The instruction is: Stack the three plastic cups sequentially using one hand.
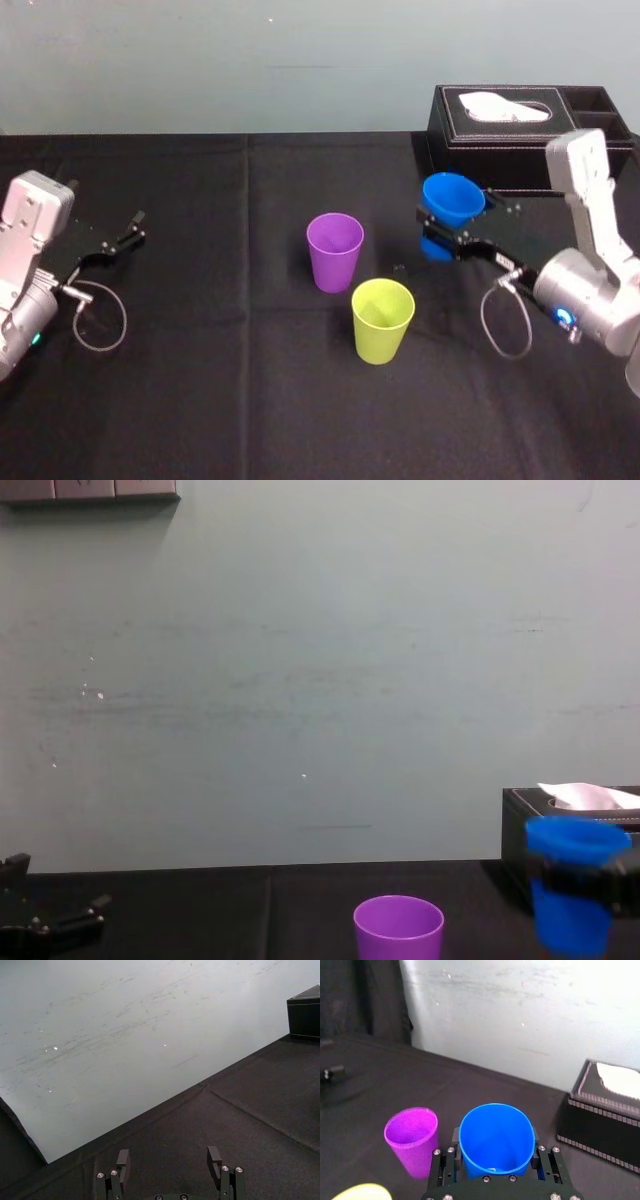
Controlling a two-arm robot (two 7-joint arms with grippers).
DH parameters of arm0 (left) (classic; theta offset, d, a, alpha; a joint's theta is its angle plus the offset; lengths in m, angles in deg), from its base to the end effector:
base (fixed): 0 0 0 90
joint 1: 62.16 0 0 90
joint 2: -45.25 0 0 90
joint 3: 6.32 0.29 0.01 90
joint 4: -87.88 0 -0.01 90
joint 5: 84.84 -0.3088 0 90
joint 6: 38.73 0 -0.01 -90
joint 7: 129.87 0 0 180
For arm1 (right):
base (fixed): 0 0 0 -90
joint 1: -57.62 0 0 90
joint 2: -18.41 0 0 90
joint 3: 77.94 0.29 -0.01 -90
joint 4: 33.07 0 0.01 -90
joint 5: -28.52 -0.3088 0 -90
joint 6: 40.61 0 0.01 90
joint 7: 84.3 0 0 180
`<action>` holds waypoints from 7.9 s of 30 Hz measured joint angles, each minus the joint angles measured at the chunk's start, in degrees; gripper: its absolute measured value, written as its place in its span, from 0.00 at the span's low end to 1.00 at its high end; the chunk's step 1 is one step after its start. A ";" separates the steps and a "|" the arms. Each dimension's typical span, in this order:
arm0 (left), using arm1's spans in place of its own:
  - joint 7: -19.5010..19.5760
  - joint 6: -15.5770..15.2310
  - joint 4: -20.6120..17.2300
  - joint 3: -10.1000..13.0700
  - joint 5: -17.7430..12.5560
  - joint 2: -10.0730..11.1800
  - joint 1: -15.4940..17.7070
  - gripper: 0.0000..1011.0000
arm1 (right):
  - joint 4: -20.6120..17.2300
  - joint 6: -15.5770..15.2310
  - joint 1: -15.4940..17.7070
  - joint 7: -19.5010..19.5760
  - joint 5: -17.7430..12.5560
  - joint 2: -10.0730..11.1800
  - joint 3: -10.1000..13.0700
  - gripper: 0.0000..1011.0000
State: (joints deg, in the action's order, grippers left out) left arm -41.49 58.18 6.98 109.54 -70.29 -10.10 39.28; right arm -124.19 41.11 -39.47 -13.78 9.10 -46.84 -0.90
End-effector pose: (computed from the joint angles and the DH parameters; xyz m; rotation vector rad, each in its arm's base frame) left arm 0.3581 0.0827 -0.3022 0.3043 -0.2852 1.2480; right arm 0.3548 -0.0562 -0.2573 -0.1539 0.0033 -1.0255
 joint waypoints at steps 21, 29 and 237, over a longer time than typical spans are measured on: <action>0.00 0.00 0.00 0.00 0.00 0.00 0.00 1.00 | 3.31 -1.51 -11.03 -5.16 -3.88 -3.03 -7.06 0.72; 0.00 0.00 0.00 0.00 0.00 0.00 0.00 1.00 | 4.38 -0.26 -12.29 -5.87 -3.51 -3.34 -10.18 0.72; 0.00 0.00 0.00 0.00 0.00 0.00 0.00 1.00 | -3.37 5.97 9.39 -3.46 -0.88 2.29 -7.12 0.99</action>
State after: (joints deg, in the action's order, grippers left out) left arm -41.49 58.18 6.98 109.54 -70.29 -10.11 39.27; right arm -127.55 47.08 -30.09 -17.24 8.21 -44.55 -8.02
